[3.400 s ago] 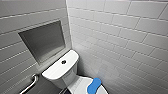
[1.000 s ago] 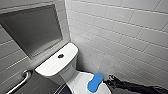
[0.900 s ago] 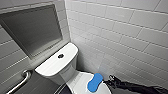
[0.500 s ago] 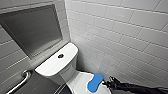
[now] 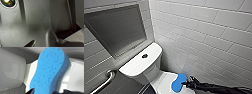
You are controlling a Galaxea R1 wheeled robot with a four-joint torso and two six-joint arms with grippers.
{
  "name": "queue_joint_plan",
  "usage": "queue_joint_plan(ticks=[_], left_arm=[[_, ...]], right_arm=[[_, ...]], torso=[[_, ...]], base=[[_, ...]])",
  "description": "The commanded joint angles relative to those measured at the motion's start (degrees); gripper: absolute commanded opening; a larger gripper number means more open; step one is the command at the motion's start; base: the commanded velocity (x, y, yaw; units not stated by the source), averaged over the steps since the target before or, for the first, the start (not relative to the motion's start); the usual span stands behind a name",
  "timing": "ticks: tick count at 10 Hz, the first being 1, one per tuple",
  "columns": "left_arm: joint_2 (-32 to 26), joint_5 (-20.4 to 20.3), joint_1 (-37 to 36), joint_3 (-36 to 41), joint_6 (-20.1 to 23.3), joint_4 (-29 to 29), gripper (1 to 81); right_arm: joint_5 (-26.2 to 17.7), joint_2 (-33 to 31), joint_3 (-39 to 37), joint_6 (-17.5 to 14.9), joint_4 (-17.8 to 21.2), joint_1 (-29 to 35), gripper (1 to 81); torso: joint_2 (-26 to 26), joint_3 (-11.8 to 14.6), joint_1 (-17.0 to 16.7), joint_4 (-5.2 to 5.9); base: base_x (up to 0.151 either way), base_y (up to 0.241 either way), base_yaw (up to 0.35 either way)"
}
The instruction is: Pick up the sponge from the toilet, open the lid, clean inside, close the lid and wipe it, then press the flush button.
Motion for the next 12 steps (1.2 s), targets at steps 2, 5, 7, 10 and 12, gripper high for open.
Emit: queue_joint_plan(ticks=[2, 5, 7, 10, 12], left_arm=[[0.2, 4.0, 0.0, 0.1, -0.2, -0.2, 81.1], [0.1, 3.8, 0.0, 0.1, -0.2, -0.2, 81.1], [0.1, 3.7, 0.0, 0.0, -0.2, -0.2, 81.1], [0.3, 3.6, 0.0, 0.0, -0.2, -0.2, 81.1], [0.4, 3.5, 0.0, 0.0, -0.2, -0.2, 81.1]], right_arm=[[-1.3, 5.9, -10.2, 6.5, 0.4, 10.7, 81.1], [-0.8, 7.9, -14.1, 10.1, 0.5, 11.1, 81.1], [-0.8, 8.8, -15.1, 13.1, 0.5, 10.6, 81.1], [-0.8, 9.1, -15.4, 13.3, 0.5, 8.2, 81.1], [-0.8, 9.2, -14.5, 13.2, 0.4, 7.5, 81.1]], torso=[[0.0, 0.0, 0.0, 0.00], [0.0, 0.0, 0.0, 0.00], [0.0, 0.0, 0.0, 0.00], [0.0, 0.0, 0.0, 0.00], [0.0, 0.0, 0.0, 0.00]], base=[[0.000, 0.000, 0.000], [0.000, 0.000, 0.000], [0.000, 0.000, 0.000], [0.000, 0.000, 0.000], [0.000, 0.000, 0.000]])
